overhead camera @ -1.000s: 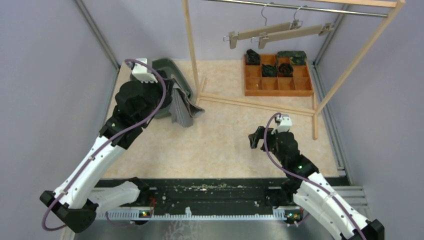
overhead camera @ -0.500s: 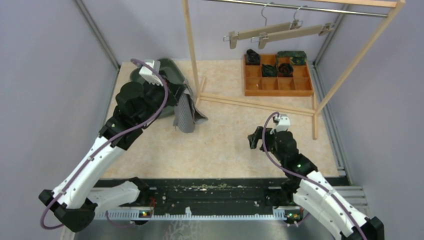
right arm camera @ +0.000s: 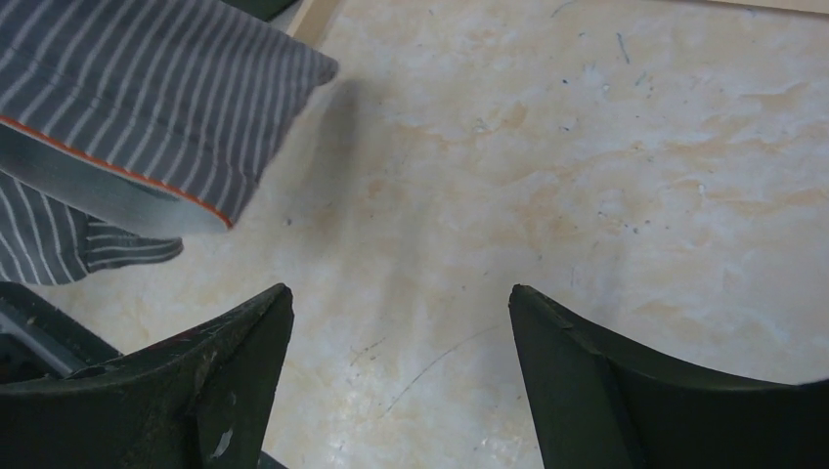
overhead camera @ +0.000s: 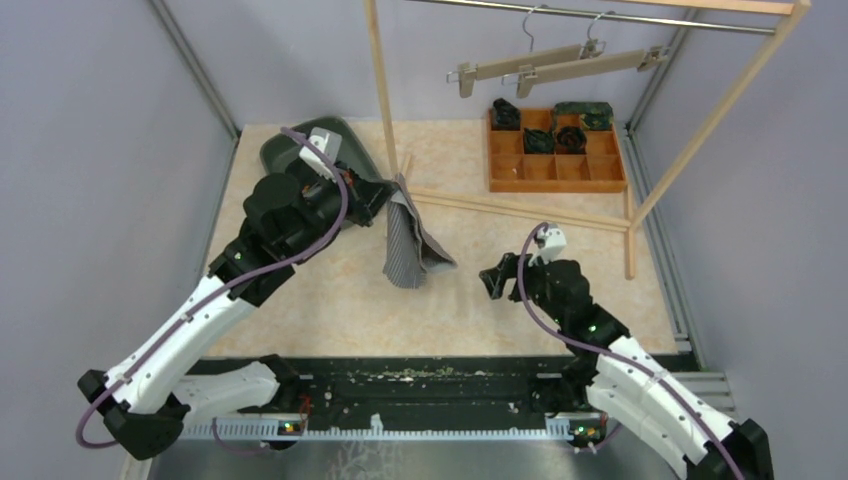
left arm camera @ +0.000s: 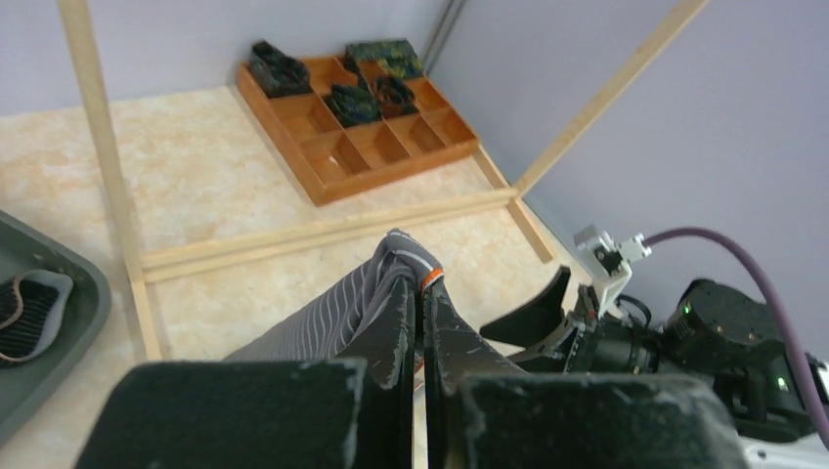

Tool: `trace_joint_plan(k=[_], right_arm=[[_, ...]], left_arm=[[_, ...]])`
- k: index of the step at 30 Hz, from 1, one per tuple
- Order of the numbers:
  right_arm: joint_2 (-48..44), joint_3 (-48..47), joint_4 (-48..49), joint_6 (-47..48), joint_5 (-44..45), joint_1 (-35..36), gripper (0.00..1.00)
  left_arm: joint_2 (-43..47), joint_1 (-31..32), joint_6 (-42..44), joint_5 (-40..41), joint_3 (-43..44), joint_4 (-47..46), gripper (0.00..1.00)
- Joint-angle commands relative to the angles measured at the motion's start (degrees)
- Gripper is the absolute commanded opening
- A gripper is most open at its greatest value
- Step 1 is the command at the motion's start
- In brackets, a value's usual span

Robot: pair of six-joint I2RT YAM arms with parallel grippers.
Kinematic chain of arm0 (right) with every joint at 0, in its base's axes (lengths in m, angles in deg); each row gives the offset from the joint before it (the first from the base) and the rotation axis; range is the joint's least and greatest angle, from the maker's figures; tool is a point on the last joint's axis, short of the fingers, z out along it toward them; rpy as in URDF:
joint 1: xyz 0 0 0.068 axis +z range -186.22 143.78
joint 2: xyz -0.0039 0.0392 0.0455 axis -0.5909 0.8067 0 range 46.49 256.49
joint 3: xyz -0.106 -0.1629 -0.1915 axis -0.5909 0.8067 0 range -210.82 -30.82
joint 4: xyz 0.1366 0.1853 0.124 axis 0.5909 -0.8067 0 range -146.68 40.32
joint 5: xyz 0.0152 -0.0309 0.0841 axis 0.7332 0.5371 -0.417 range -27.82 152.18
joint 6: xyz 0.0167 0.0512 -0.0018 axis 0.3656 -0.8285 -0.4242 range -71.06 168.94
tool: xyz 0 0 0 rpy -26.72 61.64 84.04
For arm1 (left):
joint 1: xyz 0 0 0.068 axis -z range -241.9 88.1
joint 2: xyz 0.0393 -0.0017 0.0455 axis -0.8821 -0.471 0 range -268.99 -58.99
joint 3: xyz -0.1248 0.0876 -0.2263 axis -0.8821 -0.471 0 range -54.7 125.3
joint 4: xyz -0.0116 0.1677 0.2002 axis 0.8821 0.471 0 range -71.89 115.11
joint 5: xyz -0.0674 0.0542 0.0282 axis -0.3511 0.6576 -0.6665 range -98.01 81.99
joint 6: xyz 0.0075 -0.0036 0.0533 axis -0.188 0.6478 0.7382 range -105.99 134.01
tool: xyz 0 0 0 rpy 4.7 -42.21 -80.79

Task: Clip the underwear to the hanger
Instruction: Flatten out the underwear at the center of the board.

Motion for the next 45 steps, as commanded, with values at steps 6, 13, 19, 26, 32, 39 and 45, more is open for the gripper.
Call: trace_joint_plan(k=[6, 13, 19, 26, 32, 39, 45], right_arm=[[6.9, -2.7, 7.9, 1.3, 4.1, 8.7, 0.81], [11.3, -3.1, 7.1, 2.1, 10.0, 15.0, 0.80], [15.4, -4.6, 5.7, 2.5, 13.6, 21.0, 0.77], [24.3, -7.9, 5.2, 3.1, 19.8, 27.0, 0.75], [29.7, -9.6, 6.2, 3.1, 22.1, 29.4, 0.70], [33.8, -10.5, 7.6, 3.2, 21.8, 30.0, 0.58], [36.7, -10.9, 8.7, 3.4, 21.4, 30.9, 0.56]], left_arm=[[1.9, 2.4, -3.3, -1.4, -13.6, -9.4, 0.00], [4.6, 2.5, -4.4, -0.5, -21.3, -10.8, 0.00], [4.8, 2.5, -5.1, 0.3, -23.9, -10.5, 0.00], [4.5, 2.5, -5.3, 0.8, -24.9, -10.4, 0.00], [5.2, 2.5, -5.1, 1.9, -25.3, -9.4, 0.00], [5.4, 2.5, -5.2, 2.3, -25.8, -8.8, 0.00], [6.3, 2.5, -5.7, 2.5, -26.8, -7.8, 0.00]])
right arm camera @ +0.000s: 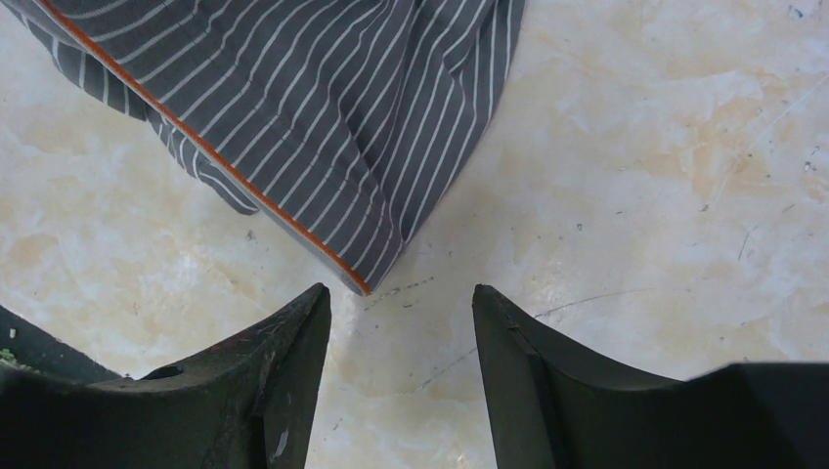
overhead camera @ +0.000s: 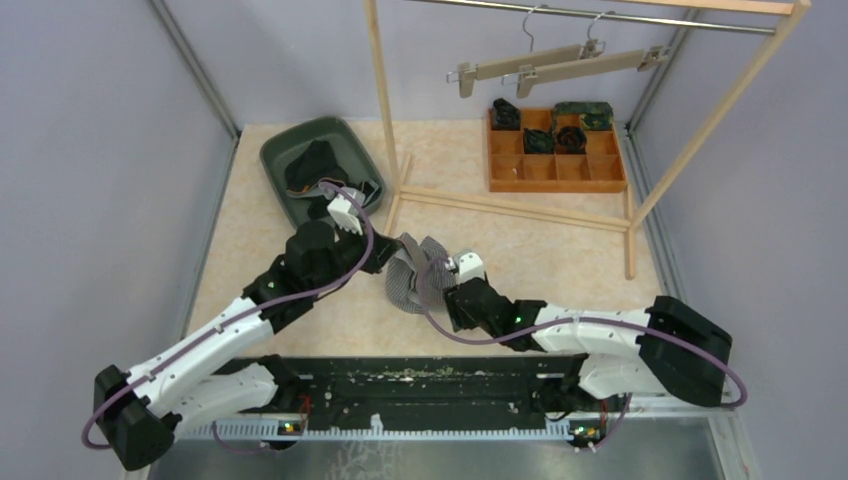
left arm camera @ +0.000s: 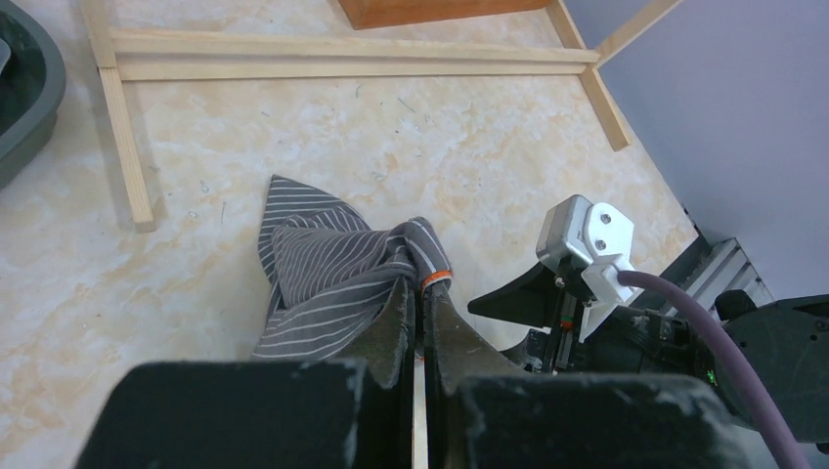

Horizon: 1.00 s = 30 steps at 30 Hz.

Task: Clip the underwear to the hanger
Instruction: Flatten out the underwear at the center of the board.

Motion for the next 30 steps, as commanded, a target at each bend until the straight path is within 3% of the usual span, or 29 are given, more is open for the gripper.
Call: trace_joint_plan(k=[1, 30], right_arm=[[1.7, -3.4, 3.5, 0.6, 0.7, 1.4, 0.56], [15.0, -9.2, 2.7, 5.4, 8.3, 6.0, 0.57]], left_arm=[[1.8, 0.3, -1.1, 0.8, -1.1, 0.7, 0.01], [10.3, 0.3, -4.2, 3.7, -9.4, 7.1, 0.02]])
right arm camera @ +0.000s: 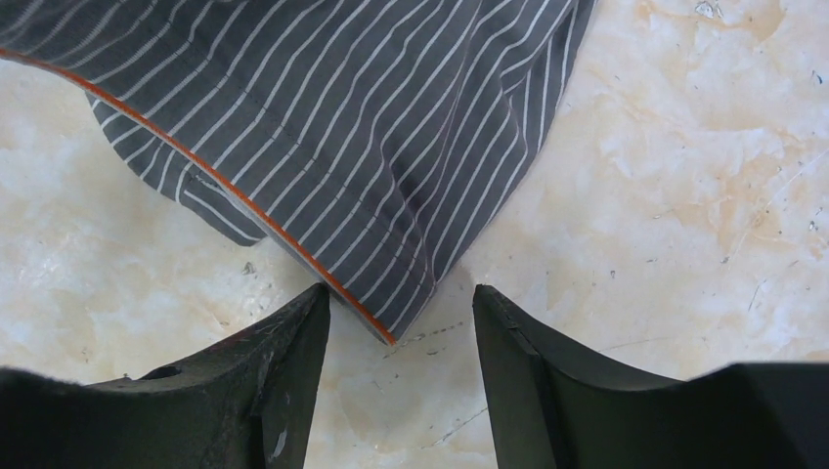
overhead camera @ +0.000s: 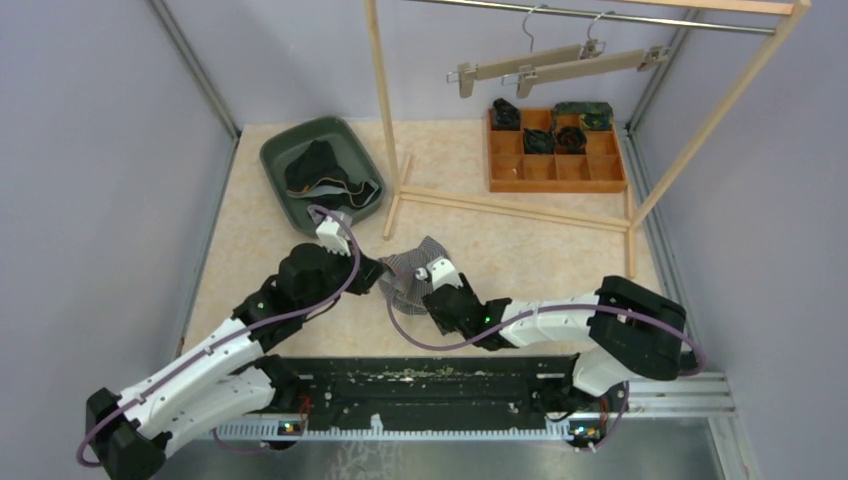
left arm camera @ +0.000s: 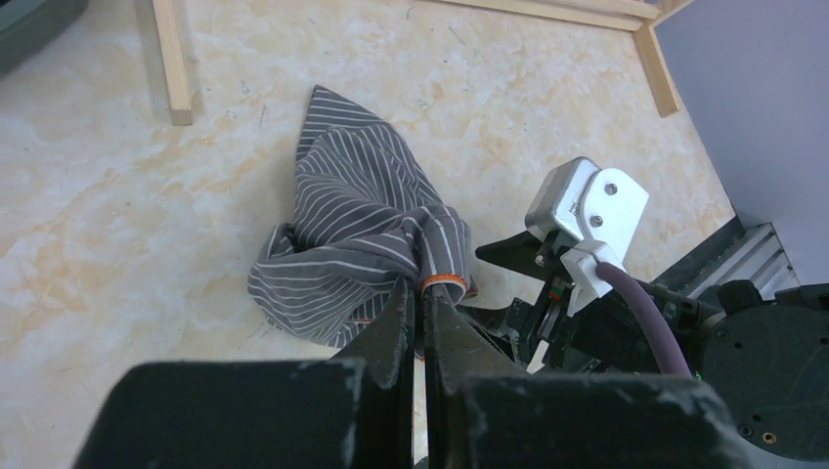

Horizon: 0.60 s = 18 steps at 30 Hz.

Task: Clip the underwear to the hanger
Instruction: Flatten out the underwear at the center of the board.

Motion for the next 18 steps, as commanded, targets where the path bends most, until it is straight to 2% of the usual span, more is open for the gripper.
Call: trace_joint_plan(k=[1, 8, 18], right_arm=[[0.9, -2.1, 2.5, 1.6, 1.2, 0.7, 0.57], [3.0, -2.2, 4.5, 3.0, -0.3, 0.7, 0.55], [5.0, -2.2, 4.9, 3.3, -1.7, 0.7, 0.46]], left_arm=[[2.1, 0.3, -0.6, 1.6, -1.3, 2.0, 0.02], [3.5, 0.3, -0.6, 2.7, -2.1, 3.2, 0.03], [3.4, 0.3, -0.7, 3.1, -3.1, 3.4, 0.04]])
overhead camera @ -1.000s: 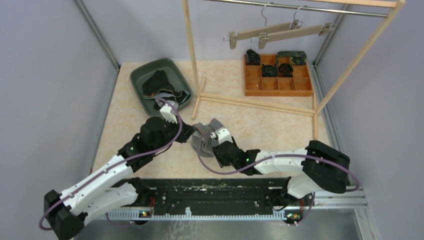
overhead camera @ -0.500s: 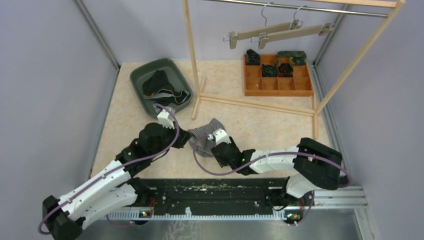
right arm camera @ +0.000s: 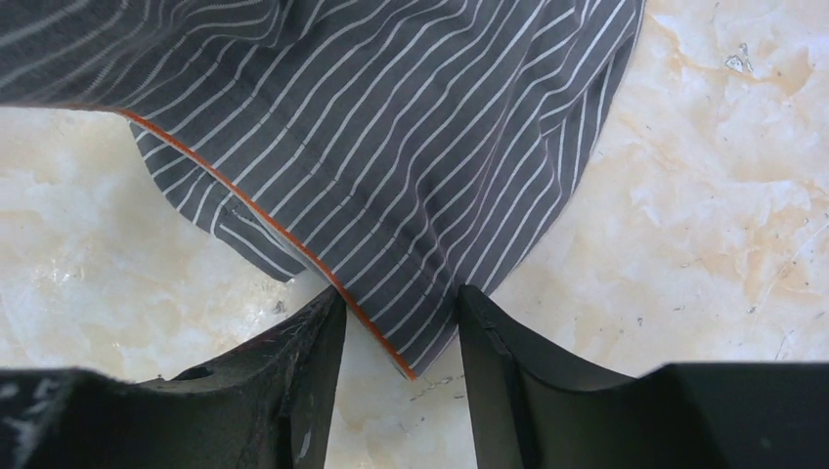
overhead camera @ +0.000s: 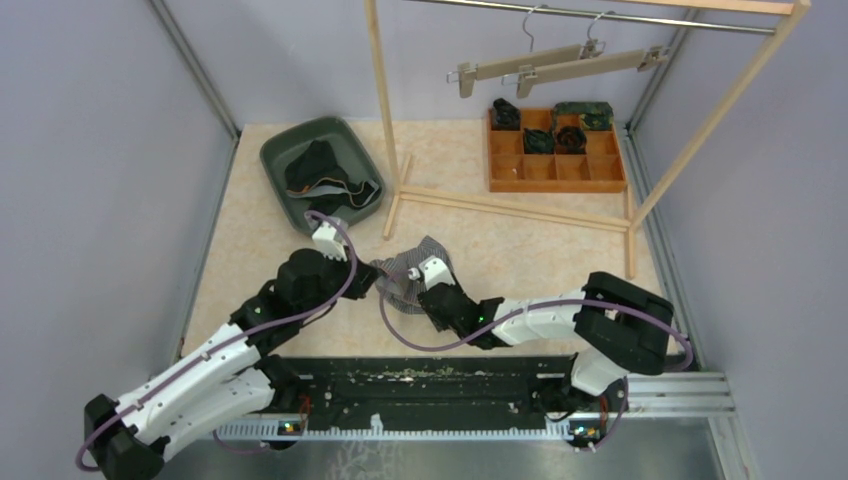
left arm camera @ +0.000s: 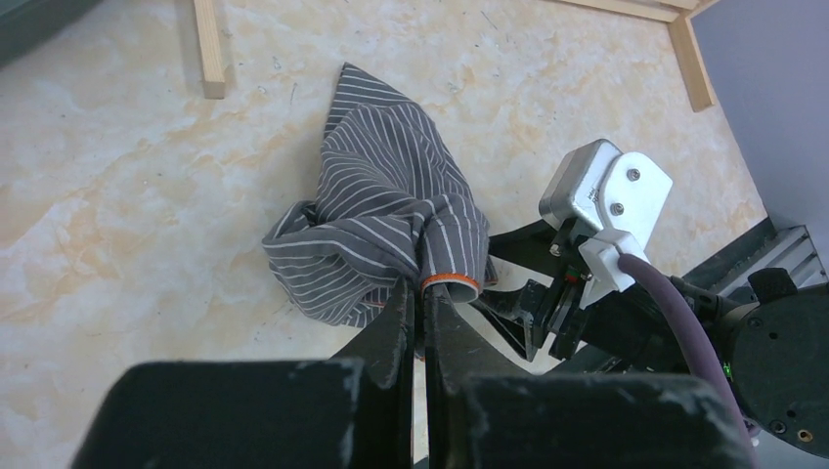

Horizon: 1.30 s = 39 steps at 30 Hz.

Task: Clip the underwear to the hanger
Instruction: Flatten out the underwear at the center of the board.

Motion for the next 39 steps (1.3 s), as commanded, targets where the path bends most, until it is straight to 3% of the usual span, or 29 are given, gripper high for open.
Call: trace_joint_plan(k=[1, 4, 8, 11, 15, 18, 22, 26, 34, 39], right_arm=[[1.1, -0.9, 0.2, 0.4, -1.3, 0.7, 0.45], [1.3, -0.7, 0.1, 0.2, -1.6, 0.7, 0.37], [1.3, -0.4, -0.6, -0.2, -1.6, 0.7, 0.20], [0.8, -0.2, -1.1, -0.4, -0.8, 0.7, 0.00], [-2.0, 0.3, -1.7, -0.2, 1.3, 0.7, 0.00], [-5.2, 0.2, -3.0, 0.9, 3.1, 0.7, 0.00], [-8.8, -1.7, -6.7, 2.9, 6.2, 0.6, 0.00], [-12.0, -3.1, -10.2, 3.7, 8.6, 0.1, 0.00], [-19.4, -1.8, -15.0, 2.4, 10.9, -1.8, 0.00], [-21.8, -1.6, -17.2, 1.4, 11.6, -3.3, 0.00]], left_arm=[[0.5, 0.3, -0.5, 0.8, -1.1, 0.6, 0.04], [0.5, 0.3, -0.5, 1.1, -1.3, 0.8, 0.04], [1.0, 0.3, -0.6, 1.6, -1.6, 1.4, 0.04], [1.6, 0.3, -0.6, 2.3, -1.6, 2.1, 0.05], [2.5, 0.3, -0.2, 3.1, -1.7, 2.7, 0.09], [3.0, 0.3, 0.0, 3.5, -1.9, 3.2, 0.24], [4.3, 0.3, 0.3, 4.1, -3.1, 3.8, 0.57], [6.7, 0.3, 0.0, 4.9, -4.7, 4.8, 0.74], [11.9, 0.3, -1.9, 8.9, -5.1, 10.2, 0.82], [13.1, 0.3, -2.6, 8.0, -7.1, 8.7, 0.84]])
